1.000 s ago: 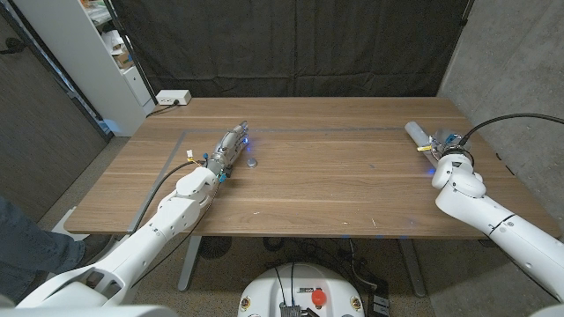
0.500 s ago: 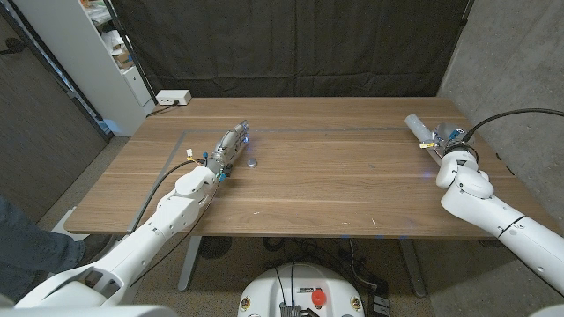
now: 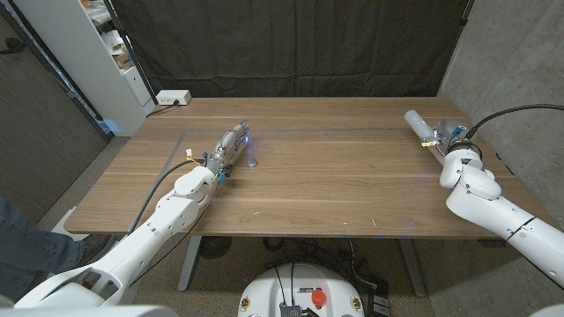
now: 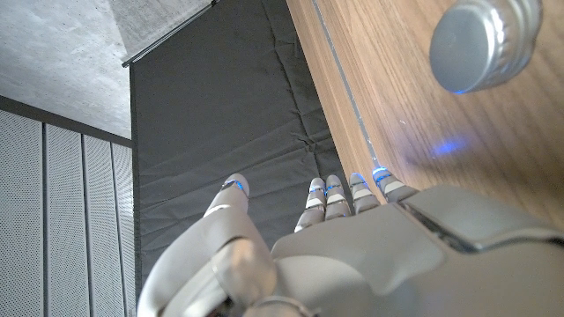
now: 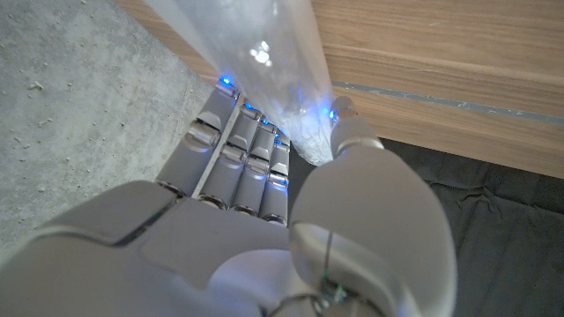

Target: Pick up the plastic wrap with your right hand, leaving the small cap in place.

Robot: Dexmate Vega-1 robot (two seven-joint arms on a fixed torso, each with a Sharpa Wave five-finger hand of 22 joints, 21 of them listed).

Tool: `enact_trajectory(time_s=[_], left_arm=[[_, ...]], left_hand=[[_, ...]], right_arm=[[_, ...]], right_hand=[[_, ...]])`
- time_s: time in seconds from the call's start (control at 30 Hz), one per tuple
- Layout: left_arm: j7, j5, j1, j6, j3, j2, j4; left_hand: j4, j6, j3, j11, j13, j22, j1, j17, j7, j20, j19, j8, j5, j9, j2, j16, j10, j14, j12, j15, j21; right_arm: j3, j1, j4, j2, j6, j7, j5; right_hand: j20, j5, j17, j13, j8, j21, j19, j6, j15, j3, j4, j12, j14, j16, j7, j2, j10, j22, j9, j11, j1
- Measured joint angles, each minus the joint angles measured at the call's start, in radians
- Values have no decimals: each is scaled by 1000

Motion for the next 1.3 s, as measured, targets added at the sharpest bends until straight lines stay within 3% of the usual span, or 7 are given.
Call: enact_trajectory(time_s=[0.2,0.4,0.5,1.3], left_arm=[[-4,-1,1,-4,0,0,0],[-10,-2,2,-14,0,-4,4],[-12,-3,2,-17,0,-6,8],[-37,-10,-14,-46,1,-24,46]], left_hand=[[-3,0,3,0,0,0,-1,0,0,0,0,0,0,0,1,0,0,0,0,0,0],[-3,4,3,0,0,-2,-1,0,4,-42,10,0,0,0,1,0,0,0,0,0,-2],[-3,7,3,0,0,-3,-1,0,7,-49,16,0,0,0,1,0,0,0,0,0,-7],[-11,7,3,4,0,-3,-1,0,7,-49,16,0,0,0,1,0,-4,0,0,0,-11]], right_arm=[[12,-17,-40,-21,-8,2,-1],[22,-26,-68,-38,-16,6,-5],[26,-29,-78,-44,-19,11,-5],[85,-45,-181,-83,-47,37,18]], right_hand=[[0,-1,0,0,-5,0,0,7,0,0,0,-1,0,-7,2,0,2,0,0,-2,0],[-5,-1,0,0,-6,-4,-6,10,0,0,0,-1,0,-9,3,0,2,0,0,-2,0],[-2,-2,0,1,-9,-7,-9,12,0,0,0,-7,0,-12,5,0,5,0,0,-5,0],[-7,-5,0,5,-20,-11,-14,21,0,0,0,-15,0,-18,4,-2,6,0,0,-5,2]])
